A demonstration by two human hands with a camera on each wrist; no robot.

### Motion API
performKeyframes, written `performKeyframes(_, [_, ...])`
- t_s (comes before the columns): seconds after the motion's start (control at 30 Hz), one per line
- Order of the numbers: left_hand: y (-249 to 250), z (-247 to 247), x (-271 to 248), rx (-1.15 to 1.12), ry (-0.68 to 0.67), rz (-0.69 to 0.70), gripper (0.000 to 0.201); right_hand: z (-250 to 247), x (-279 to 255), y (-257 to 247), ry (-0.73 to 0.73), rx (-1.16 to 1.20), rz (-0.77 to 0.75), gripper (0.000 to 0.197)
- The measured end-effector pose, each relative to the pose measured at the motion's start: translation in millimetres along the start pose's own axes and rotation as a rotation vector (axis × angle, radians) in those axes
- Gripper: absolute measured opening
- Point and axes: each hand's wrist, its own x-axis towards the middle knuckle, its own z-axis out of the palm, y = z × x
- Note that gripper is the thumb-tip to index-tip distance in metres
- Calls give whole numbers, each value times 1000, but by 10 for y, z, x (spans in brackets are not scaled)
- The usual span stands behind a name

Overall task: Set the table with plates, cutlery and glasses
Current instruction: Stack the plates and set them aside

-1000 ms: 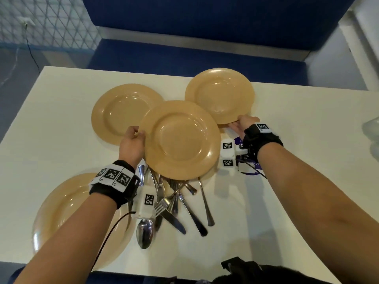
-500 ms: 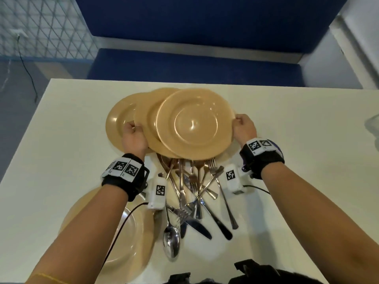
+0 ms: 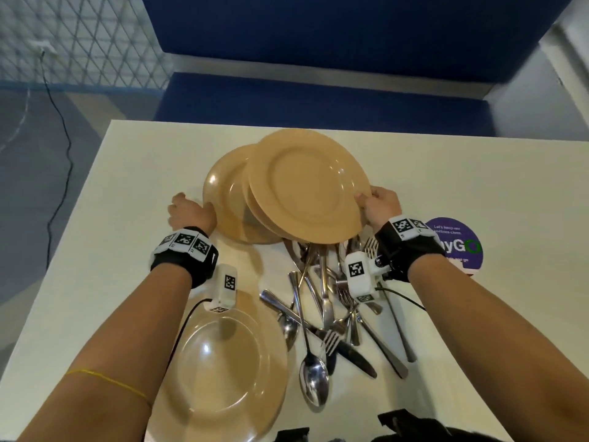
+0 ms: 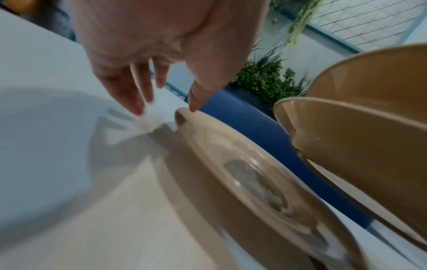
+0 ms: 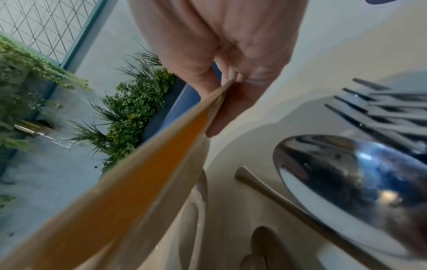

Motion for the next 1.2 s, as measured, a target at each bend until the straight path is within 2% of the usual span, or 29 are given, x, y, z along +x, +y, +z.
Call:
performKeyframes(0.1, [-96, 10, 118, -133, -205, -6, 51, 54, -25, -7, 20, -3, -5, 29])
performKeyframes(0.27, [-154, -76, 198, -288, -159, 83, 53, 150, -101, -40, 60, -40, -62, 34])
performKeyframes(0.37, [-73, -184, 13, -342, -194, 150, 42, 186, -176, -76, 66, -59, -111, 37])
performKeyframes(0.43, [-54, -194, -132, -363, -233, 187, 38, 213, -264, -95, 14, -72, -123, 39])
performKeyframes(0.57, [-98, -164, -457, -442, -310, 235, 31, 230, -460, -46, -112, -67, -99, 47])
performKeyframes(0.63, [-172, -200, -562, -506, -336, 239, 26, 209, -523, 5, -122, -30, -48, 45])
performKeyframes(0.77, [-341, -378, -677, -577, -397, 226, 30, 201, -674, 107, -82, 14, 2, 35])
performKeyframes(0.87, [-574, -560, -607, -383, -420, 219, 28, 279, -818, 90, -73, -24, -44, 24])
performKeyframes(0.97, [-915, -759, -451, 79, -422, 259, 33, 407, -972, 76, -68, -17, -57, 20])
performKeyframes(1.03, [-1117, -862, -415, 334, -488, 273, 38, 509, -1066, 98, -55, -8, -50, 22])
performKeyframes(1.1, [-1287, -901, -412, 442, -592, 257, 38, 617, -1144, 137, -52, -5, -43, 24])
performKeyframes(1.2, [-1463, -916, -429, 446, -697, 251, 31, 743, -1270, 176, -45, -77, -28, 32])
